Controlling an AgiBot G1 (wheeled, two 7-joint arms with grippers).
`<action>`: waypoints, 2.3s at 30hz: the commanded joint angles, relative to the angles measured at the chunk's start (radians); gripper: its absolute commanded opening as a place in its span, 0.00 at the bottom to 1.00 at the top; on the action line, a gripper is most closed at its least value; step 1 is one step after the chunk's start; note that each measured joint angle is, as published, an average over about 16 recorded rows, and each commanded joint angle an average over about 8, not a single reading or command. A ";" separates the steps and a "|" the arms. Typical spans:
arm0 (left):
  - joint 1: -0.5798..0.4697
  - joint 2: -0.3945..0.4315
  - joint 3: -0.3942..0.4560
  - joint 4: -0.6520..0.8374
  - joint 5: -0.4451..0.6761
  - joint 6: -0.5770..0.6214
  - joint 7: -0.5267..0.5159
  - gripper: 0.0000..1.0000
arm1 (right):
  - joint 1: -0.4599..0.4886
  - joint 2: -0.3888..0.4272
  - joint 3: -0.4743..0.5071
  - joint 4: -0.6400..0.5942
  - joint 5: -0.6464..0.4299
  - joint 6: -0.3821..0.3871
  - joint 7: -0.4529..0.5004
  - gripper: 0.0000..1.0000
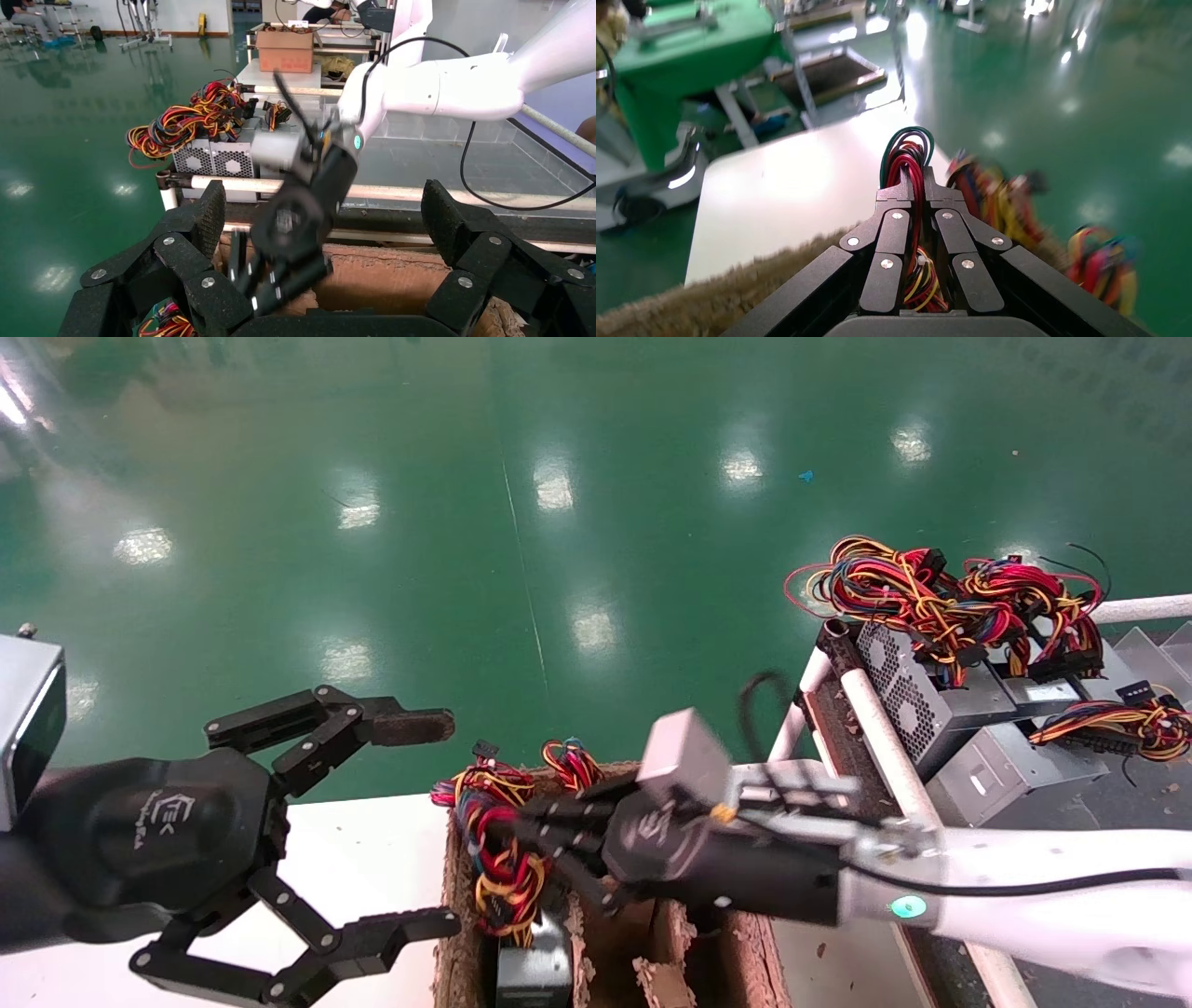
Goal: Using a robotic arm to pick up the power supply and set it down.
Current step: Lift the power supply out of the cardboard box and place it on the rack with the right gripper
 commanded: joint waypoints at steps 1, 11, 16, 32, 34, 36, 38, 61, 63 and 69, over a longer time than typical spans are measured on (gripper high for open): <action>0.000 0.000 0.000 0.000 0.000 0.000 0.000 1.00 | -0.008 0.020 0.021 0.024 0.029 -0.001 0.004 0.00; 0.000 0.000 0.000 0.000 0.000 0.000 0.000 1.00 | -0.031 0.161 0.196 0.120 0.230 0.006 0.017 0.00; 0.000 0.000 0.000 0.000 0.000 0.000 0.000 1.00 | -0.005 0.242 0.278 0.147 0.300 0.003 0.017 0.00; 0.000 0.000 0.000 0.000 0.000 0.000 0.000 1.00 | 0.132 0.548 0.452 0.032 0.304 0.017 -0.021 0.00; 0.000 0.000 0.000 0.000 0.000 0.000 0.000 1.00 | 0.145 0.590 0.475 -0.004 0.308 0.014 -0.029 0.00; 0.000 0.000 0.000 0.000 0.000 0.000 0.000 1.00 | 0.154 0.631 0.496 -0.040 0.312 0.003 -0.038 0.00; 0.000 0.000 0.000 0.000 0.000 0.000 0.000 1.00 | 0.158 0.671 0.513 -0.077 0.314 -0.014 -0.048 0.00; 0.000 0.000 0.001 0.000 0.000 0.000 0.000 1.00 | -0.013 0.897 0.548 -0.599 0.333 -0.395 -0.212 0.00; 0.000 0.000 0.001 0.000 0.000 0.000 0.000 1.00 | -0.044 0.902 0.538 -0.611 0.345 -0.401 -0.221 0.00; 0.000 0.000 0.001 0.000 0.000 0.000 0.000 1.00 | -0.162 0.894 0.493 -0.621 0.386 -0.404 -0.262 0.00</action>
